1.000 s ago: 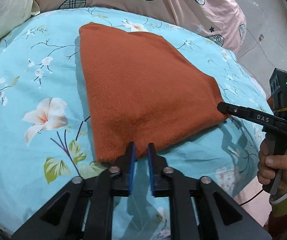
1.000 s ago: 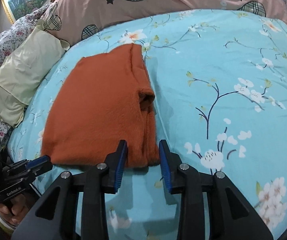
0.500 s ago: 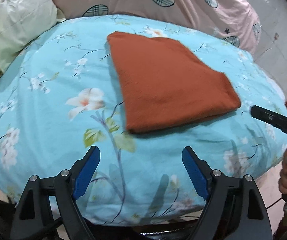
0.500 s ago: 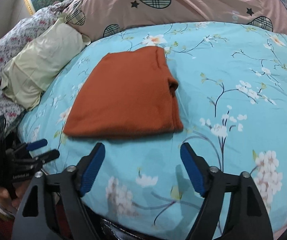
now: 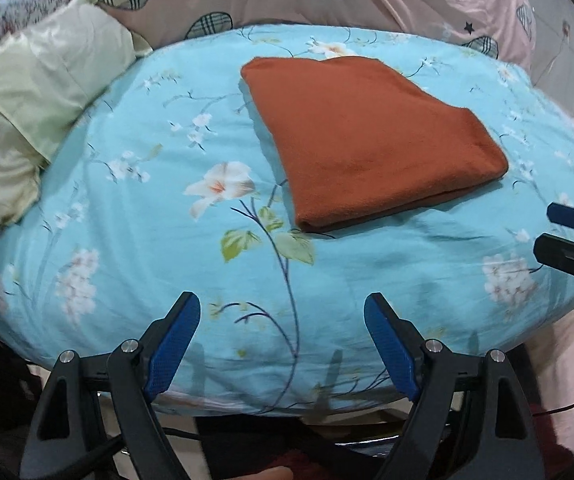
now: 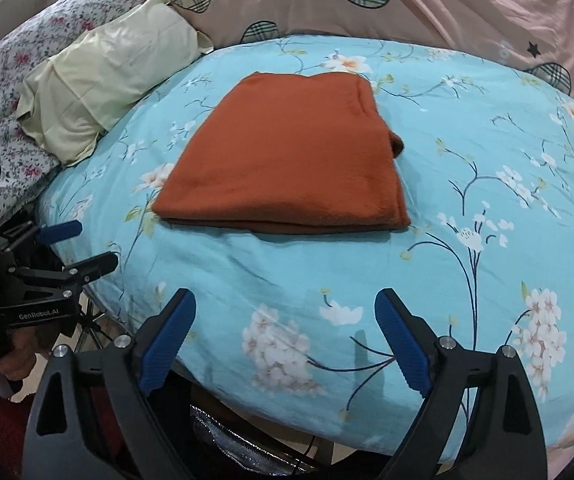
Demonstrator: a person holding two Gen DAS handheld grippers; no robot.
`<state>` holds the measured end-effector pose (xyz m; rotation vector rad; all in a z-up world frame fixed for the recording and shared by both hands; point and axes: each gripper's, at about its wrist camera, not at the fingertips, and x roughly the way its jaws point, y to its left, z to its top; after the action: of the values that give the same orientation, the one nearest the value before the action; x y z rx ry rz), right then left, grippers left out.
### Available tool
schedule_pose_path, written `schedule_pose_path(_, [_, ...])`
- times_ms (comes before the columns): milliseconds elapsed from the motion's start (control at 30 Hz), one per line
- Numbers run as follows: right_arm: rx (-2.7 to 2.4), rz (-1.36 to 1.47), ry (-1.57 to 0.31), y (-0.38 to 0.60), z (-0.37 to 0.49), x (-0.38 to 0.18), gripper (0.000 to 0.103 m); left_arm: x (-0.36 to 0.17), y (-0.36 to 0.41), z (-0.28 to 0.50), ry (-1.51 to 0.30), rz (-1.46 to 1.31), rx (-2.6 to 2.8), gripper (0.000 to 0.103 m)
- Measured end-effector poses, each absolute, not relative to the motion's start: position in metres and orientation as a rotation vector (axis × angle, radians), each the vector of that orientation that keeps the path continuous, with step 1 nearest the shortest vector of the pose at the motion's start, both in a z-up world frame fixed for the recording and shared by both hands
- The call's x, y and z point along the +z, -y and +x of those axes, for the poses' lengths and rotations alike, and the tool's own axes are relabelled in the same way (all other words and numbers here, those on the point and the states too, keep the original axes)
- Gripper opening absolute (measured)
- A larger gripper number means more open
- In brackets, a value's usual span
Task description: Fold small clothes
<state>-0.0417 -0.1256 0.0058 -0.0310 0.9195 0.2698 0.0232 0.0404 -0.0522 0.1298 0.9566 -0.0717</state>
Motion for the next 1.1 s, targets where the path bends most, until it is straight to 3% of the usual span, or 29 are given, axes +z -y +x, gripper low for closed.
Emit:
schedule_pose_path(200, [0.290, -0.068, -0.909, 0.113, -0.048, 0.014, 0.098, -0.035, -0.046, 0.014, -0.925, 0.133, -0.051, 0.085])
schedule_pose_path(1100, [0.289, -0.082, -0.926, 0.108, -0.030, 0.022, 0.100, -0.012, -0.057, 0.031, -0.901, 0.149, 0.021, 0.085])
